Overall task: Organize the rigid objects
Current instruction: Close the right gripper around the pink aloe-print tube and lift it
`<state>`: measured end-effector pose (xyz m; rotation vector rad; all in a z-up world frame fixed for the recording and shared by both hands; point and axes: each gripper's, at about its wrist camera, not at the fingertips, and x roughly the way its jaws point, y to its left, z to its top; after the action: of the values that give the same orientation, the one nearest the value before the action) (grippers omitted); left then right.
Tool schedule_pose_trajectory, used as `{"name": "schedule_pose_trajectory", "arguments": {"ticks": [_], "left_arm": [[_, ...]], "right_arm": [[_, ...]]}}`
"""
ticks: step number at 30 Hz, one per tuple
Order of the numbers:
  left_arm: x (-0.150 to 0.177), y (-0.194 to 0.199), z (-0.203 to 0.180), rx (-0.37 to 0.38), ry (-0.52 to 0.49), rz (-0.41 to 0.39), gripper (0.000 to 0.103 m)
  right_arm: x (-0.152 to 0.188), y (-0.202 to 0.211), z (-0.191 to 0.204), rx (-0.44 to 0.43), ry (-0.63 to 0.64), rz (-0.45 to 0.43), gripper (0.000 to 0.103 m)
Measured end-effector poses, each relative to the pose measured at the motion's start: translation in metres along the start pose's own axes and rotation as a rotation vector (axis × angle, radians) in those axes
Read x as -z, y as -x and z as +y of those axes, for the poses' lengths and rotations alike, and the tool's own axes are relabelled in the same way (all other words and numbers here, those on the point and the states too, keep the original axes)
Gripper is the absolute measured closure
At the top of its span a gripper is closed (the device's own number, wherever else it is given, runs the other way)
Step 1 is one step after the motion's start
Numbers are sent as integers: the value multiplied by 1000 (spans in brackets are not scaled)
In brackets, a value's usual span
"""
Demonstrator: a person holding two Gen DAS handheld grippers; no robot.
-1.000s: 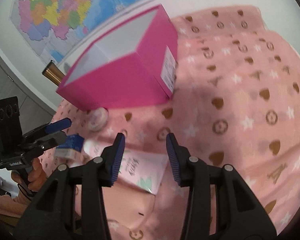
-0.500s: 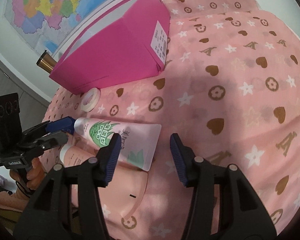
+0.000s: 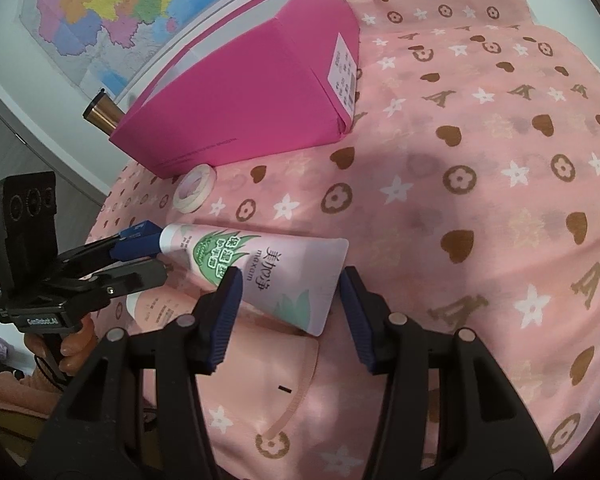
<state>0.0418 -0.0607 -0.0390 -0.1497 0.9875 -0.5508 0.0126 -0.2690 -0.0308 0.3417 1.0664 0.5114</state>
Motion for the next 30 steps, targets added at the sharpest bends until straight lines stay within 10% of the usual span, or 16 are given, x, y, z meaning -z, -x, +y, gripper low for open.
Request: {"name": "schedule_pose_trajectory", "arguments": {"ticks": [30], "left_arm": [[-6,27,-12,-6,-9,-79,43]], "right_arm": [[-16,22,16,-9,42,-63,48]]}}
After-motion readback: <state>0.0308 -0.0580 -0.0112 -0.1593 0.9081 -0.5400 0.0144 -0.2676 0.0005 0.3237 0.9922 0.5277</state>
